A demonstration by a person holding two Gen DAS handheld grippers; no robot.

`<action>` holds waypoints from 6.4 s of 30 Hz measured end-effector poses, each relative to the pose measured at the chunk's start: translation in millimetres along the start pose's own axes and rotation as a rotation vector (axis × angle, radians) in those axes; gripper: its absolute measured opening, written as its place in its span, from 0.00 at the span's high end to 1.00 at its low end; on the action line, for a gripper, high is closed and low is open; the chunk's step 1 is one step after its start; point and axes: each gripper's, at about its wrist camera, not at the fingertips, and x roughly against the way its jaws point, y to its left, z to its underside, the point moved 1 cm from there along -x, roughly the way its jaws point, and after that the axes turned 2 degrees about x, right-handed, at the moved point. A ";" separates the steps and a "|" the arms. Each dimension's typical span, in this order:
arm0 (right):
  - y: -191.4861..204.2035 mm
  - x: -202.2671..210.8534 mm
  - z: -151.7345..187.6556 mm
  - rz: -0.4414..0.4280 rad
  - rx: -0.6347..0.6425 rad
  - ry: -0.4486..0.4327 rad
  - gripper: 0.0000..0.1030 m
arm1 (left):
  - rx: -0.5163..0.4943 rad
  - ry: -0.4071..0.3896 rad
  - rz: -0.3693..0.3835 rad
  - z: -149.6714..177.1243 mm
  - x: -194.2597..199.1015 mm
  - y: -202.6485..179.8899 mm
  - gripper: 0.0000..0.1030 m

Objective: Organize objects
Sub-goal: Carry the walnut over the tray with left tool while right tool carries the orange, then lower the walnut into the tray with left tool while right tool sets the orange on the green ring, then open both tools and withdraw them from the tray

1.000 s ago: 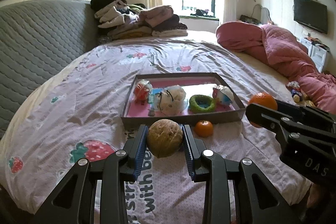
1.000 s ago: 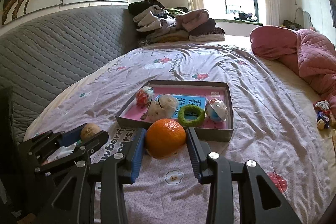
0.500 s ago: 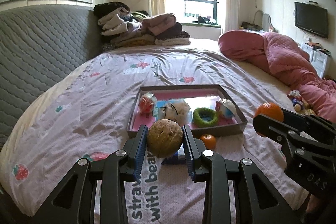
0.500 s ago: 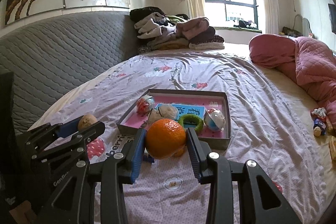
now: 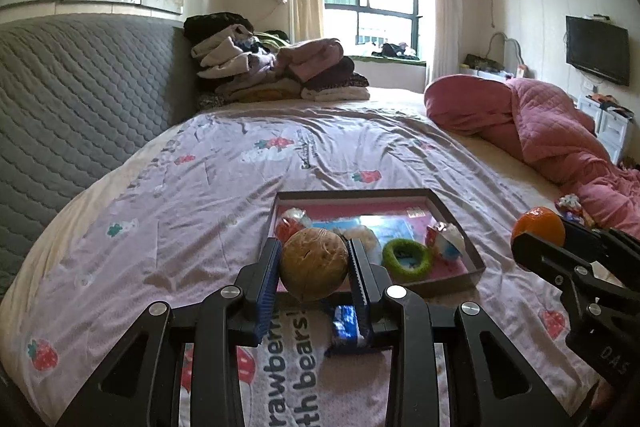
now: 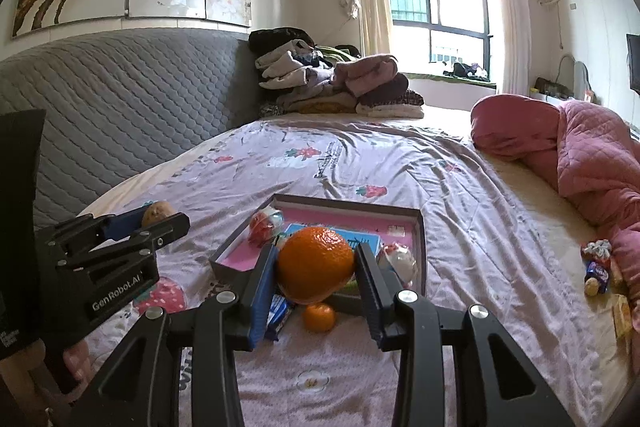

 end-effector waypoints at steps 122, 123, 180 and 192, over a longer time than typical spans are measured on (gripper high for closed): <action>-39.4 -208.1 49.4 0.050 -0.022 0.287 0.61 | -0.033 0.338 -0.010 40.6 -233.3 15.2 0.66; -39.3 -208.3 49.1 0.050 -0.022 0.288 0.61 | -0.034 0.337 -0.007 40.7 -233.0 15.3 0.66; -26.5 -124.1 0.2 0.071 -0.043 0.127 0.46 | 0.006 0.181 -0.031 -7.2 -134.6 15.8 0.28; -22.3 -97.6 -8.6 0.080 -0.038 0.097 0.41 | -0.004 0.152 -0.019 -12.2 -104.8 12.0 0.28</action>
